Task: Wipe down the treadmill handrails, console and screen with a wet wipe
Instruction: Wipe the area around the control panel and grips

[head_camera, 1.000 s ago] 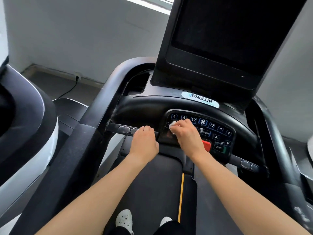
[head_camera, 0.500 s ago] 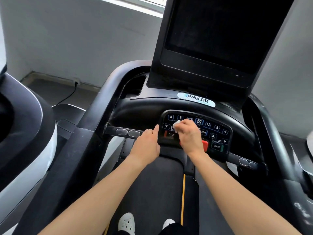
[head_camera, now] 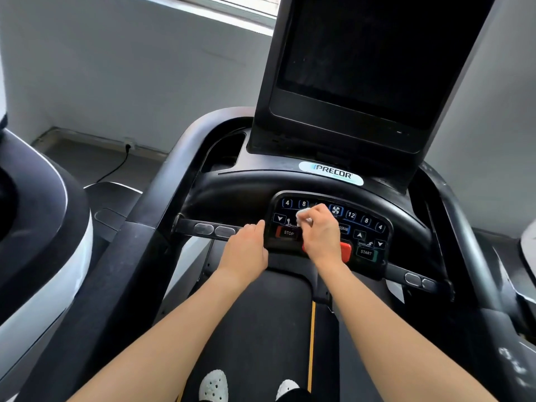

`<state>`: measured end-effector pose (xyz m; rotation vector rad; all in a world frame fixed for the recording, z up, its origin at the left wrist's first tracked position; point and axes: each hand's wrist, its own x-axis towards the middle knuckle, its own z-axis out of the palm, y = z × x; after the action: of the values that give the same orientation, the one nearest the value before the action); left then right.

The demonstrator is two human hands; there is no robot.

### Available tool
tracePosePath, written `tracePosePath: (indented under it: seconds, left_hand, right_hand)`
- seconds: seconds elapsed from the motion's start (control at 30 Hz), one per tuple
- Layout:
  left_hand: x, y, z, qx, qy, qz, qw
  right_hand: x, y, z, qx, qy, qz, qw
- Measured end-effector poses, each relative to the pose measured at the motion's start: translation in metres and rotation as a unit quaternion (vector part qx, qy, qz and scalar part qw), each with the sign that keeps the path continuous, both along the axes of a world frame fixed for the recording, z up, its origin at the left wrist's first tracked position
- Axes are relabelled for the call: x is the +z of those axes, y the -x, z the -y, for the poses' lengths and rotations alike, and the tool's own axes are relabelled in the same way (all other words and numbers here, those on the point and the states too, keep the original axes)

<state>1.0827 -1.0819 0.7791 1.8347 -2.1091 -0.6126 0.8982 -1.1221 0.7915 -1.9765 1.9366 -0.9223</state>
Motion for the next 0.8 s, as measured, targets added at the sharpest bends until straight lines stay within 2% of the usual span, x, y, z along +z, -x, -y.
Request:
tracePosePath:
  seconds: [0.07,0.13,0.27,0.37,0.47,0.53,0.7,0.8]
  left_hand:
    - [0.0,0.003,0.0,0.003,0.011,0.022,1.0]
    - [0.0,0.004,-0.001,0.006,0.017,0.037,0.999]
    - [0.0,0.005,-0.002,0.014,0.021,0.03,0.999]
    - [-0.001,0.003,-0.003,0.012,0.019,0.024,0.999]
    - [-0.001,-0.001,-0.002,0.007,0.012,0.017,1.0]
    - [-0.002,-0.002,-0.002,0.005,0.012,0.02,1.0]
    - [-0.006,-0.005,0.0,-0.002,0.016,0.026,1.0]
    - [-0.006,-0.005,0.001,0.0,0.013,0.037,0.999]
  right_hand:
    - [-0.003,-0.011,-0.01,0.019,-0.005,-0.01,1.0]
    - [-0.008,-0.021,-0.022,0.079,-0.014,-0.031,0.996]
    - [-0.007,-0.023,-0.028,0.201,-0.042,-0.121,0.971]
    - [-0.002,-0.009,-0.017,0.147,-0.025,-0.099,0.984]
    - [-0.003,-0.002,-0.015,0.04,-0.003,-0.024,0.999]
    - [-0.008,-0.01,-0.023,0.009,0.009,0.003,1.0]
    - [-0.008,-0.023,-0.029,0.142,0.012,-0.078,0.987]
    - [0.004,-0.028,-0.009,0.132,0.017,-0.073,0.988]
